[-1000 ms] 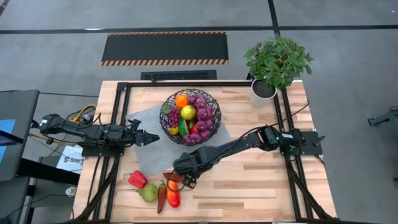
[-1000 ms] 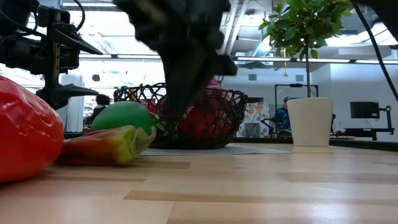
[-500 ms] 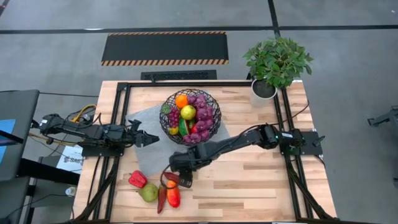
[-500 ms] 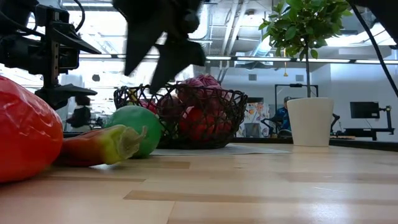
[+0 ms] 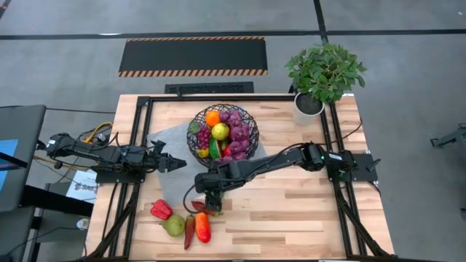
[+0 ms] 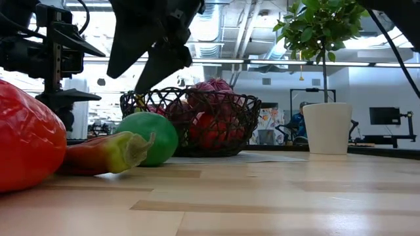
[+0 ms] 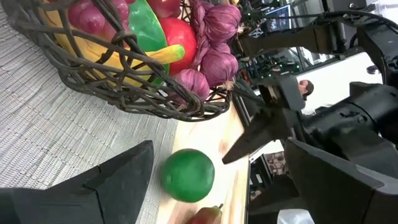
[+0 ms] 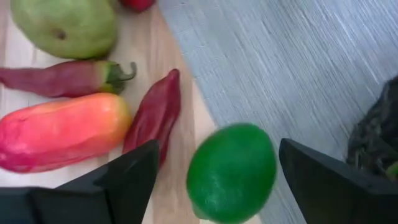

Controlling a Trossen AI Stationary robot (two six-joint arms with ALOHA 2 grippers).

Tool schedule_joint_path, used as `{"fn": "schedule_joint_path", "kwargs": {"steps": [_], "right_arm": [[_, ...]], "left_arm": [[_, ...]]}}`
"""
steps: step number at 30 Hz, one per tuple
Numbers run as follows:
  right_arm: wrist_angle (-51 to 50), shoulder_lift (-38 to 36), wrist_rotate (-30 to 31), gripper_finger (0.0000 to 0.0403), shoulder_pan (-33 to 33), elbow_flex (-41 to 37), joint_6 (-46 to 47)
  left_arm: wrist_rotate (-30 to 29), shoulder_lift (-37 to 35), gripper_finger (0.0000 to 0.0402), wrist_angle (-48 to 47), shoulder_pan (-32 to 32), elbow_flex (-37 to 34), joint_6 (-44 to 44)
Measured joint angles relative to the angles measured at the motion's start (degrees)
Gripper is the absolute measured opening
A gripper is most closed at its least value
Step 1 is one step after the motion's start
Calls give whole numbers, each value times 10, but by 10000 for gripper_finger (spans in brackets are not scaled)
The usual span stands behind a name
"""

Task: Build produce basket
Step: Put the green lime into the wire basket

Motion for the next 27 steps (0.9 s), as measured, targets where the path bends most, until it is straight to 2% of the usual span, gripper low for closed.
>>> {"fn": "schedule_joint_path", "kwargs": {"steps": [4,12,20,27], "right_arm": [[2,0,-5,344,-3,-7,4],[-17,1,-3,358,-1,-70,107],[-51,0,-6,349,7,-72,155],[-105,0,-40,350,18,-72,278]], "left_arm": [[0,0,346,0,0,0,0],[0,0,346,0,0,0,5],[0,0,346,0,0,0,6],[0,0,346,0,0,0,7]]}}
